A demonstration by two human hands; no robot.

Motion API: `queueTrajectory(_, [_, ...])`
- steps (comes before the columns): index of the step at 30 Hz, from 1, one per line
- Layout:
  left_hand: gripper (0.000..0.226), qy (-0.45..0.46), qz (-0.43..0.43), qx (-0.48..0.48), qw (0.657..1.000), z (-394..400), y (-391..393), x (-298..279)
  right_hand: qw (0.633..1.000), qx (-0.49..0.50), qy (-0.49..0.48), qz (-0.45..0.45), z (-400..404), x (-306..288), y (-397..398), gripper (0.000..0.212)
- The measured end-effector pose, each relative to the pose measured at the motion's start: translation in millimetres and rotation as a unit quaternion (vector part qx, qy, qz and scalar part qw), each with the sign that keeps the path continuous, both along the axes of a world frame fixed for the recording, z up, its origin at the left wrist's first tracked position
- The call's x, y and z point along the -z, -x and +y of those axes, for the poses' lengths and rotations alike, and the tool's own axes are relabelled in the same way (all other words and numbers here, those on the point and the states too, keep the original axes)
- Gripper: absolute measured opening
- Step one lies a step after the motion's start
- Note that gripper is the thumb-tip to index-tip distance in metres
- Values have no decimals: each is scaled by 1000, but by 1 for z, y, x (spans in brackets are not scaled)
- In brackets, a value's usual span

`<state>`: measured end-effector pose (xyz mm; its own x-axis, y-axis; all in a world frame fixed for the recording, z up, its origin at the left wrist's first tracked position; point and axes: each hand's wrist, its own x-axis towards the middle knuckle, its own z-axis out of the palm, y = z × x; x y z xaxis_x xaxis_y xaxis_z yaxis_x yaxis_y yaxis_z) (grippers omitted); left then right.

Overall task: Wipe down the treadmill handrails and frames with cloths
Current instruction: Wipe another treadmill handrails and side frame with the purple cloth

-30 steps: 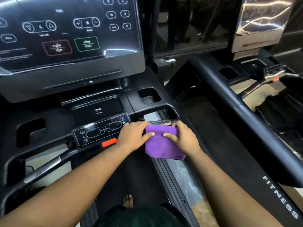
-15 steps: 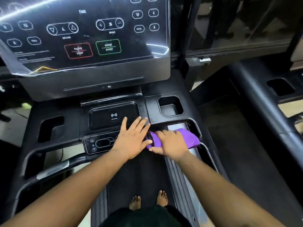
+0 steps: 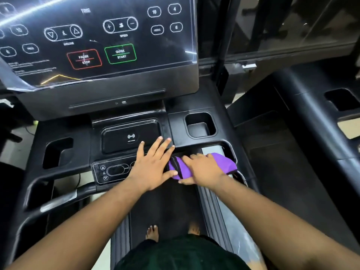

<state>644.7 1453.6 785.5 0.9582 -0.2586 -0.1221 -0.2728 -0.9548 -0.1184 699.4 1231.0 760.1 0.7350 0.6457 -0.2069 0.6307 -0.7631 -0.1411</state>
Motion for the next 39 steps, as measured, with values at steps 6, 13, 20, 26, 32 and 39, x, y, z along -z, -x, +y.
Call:
queueTrajectory(6, [98,-21,55,-10,998,0,-5,-2,995,32,-35,88,-2,-6,1,95])
queueTrajectory(13, [99,-81,32,12,996,-8,-1,2,997,58,21,-40,2,6,18,84])
queueTrajectory(20, [95,-56,38,17,998,-5,-3,2,996,85,-12,-10,0,8,24,89])
queueTrajectory(26, [93,-48,46,17,998,-6,-2,0,997,77,-10,-19,-1,2,17,82])
queueTrajectory(32, [93,-31,43,15,998,-4,-3,1,994,100,-40,-29,-9,9,16,78])
queueTrajectory(39, [94,-42,35,22,998,-3,-3,4,995,99,16,-10,-50,14,7,80])
